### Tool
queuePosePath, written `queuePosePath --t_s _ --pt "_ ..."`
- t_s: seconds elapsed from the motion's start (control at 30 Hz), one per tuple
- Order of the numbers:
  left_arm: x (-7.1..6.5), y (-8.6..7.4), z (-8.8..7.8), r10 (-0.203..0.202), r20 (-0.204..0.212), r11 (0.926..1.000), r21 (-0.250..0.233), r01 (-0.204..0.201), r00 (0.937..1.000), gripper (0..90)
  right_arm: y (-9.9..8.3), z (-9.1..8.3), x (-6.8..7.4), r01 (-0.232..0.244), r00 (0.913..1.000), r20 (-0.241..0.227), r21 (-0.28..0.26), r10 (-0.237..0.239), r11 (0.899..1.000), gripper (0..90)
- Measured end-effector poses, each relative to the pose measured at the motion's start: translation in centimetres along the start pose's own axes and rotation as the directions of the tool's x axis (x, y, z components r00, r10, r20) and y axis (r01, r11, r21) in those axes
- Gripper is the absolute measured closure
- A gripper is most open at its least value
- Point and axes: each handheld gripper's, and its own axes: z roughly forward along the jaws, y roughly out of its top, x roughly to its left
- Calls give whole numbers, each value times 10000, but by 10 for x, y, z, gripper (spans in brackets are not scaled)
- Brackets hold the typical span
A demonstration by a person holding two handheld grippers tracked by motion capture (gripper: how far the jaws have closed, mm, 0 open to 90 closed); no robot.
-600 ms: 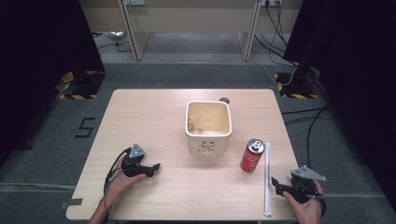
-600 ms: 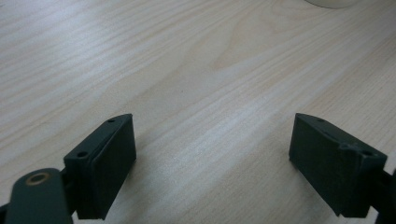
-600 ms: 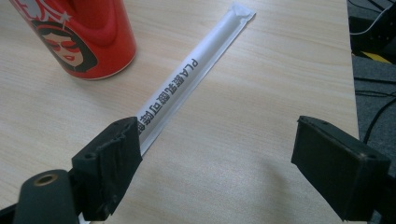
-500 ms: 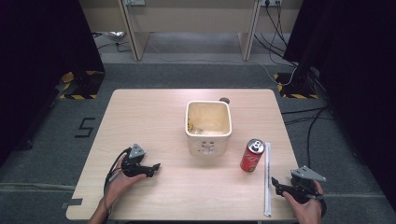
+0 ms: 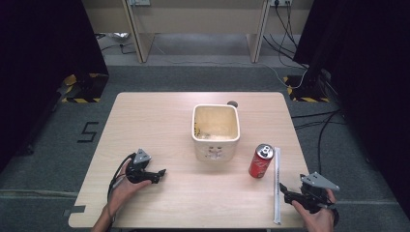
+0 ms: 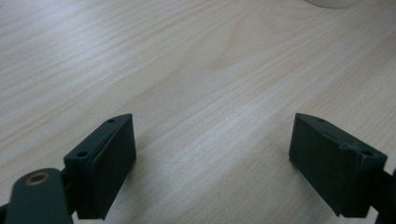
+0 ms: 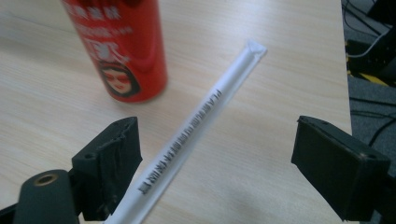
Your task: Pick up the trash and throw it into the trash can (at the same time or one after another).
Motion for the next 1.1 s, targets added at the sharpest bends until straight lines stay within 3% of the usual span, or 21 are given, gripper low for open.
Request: queuePosePath --t_s 0.43,1.1 --pt "0 0 0 20 -3 10000 16 -20 10000 139 31 -15 31 693 9959 -538 -724 -733 9950 154" --pt "0 0 0 14 -3 10000 12 -14 10000 139 62 11 42 836 9934 -724 -683 -886 9941 156"
